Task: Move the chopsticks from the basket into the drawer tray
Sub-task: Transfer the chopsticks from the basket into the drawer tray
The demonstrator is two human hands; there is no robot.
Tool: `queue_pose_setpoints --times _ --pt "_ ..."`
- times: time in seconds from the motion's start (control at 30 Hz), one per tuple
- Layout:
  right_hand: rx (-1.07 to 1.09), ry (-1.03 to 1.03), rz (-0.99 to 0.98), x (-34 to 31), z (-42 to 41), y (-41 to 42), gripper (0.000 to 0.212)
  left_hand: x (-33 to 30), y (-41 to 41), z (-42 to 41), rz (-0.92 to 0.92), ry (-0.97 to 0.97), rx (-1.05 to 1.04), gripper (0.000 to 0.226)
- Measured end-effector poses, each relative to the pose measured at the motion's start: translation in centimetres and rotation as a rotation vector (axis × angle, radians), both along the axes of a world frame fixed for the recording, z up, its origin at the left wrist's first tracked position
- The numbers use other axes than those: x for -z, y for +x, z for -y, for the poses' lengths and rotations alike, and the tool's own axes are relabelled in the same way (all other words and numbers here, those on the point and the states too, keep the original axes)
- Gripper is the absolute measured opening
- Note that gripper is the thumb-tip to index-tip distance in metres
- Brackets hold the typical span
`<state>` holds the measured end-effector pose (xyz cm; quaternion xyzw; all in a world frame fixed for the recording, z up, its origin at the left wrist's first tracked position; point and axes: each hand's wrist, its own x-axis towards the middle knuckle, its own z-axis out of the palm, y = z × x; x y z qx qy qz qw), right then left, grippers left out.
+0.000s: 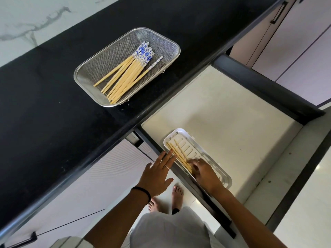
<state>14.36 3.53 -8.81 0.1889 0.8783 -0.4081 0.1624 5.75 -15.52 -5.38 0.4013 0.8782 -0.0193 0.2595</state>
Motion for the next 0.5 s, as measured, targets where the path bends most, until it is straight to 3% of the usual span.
queue_pose_setpoints --times 0.33,0.5 --pt "0.269 -0.193 0.098 0.1 0.5 -1.9 0.034 0.3 0.2 0.1 -0.017 -0.012 0.0 0.077" --pt "0.248 -0.18 0.083 0.2 1.0 -2.3 0.036 0.5 0.1 0.1 -0.016 -0.004 -0.003 0.077"
